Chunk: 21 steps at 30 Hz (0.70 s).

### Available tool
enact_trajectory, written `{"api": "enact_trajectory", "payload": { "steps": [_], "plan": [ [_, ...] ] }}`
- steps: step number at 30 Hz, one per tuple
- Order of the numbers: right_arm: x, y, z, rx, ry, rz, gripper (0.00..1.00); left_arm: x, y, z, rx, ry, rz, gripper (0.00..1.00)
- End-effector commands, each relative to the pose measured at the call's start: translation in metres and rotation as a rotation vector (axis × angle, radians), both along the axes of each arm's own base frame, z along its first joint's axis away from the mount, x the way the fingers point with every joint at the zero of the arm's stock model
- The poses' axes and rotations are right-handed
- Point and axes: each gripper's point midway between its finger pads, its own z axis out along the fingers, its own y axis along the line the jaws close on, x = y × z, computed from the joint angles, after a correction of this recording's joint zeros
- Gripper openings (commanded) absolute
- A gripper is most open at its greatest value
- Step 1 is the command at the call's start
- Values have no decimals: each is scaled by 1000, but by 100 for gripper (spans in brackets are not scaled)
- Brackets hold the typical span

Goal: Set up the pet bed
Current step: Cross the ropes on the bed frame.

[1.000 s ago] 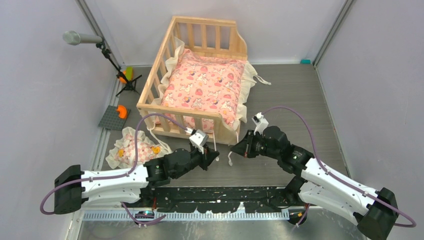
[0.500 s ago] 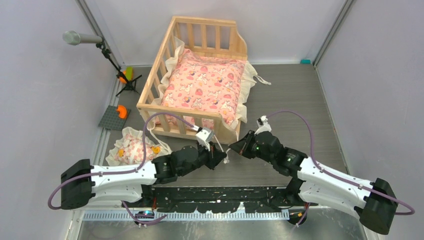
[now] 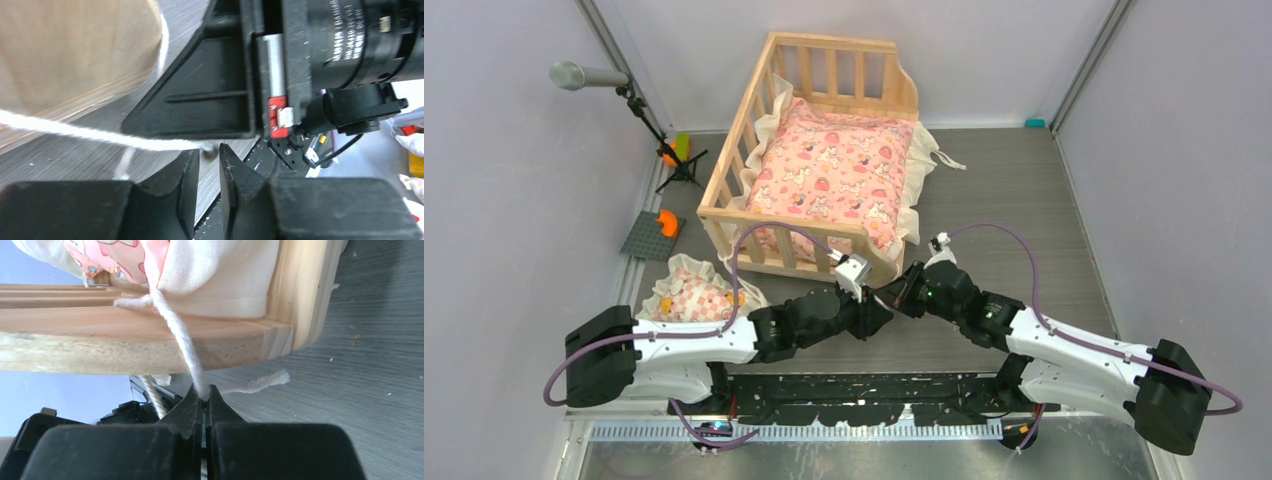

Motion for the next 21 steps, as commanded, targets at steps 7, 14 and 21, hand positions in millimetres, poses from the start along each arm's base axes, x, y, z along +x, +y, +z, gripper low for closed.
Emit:
{"api": "enact_trajectory", "payload": {
  "steps": [7,14,21],
  "plan": [
    [-4,10,22,117,2,10,0,-10,-13,23,-36,13,-60,36],
    [-3,3,22,133,-6,-25,0,-8,0,12,68,7,-44,37],
    [-1,11,17,145,18,-21,0,-9,12,14,101,9,-34,46]
  ]
}}
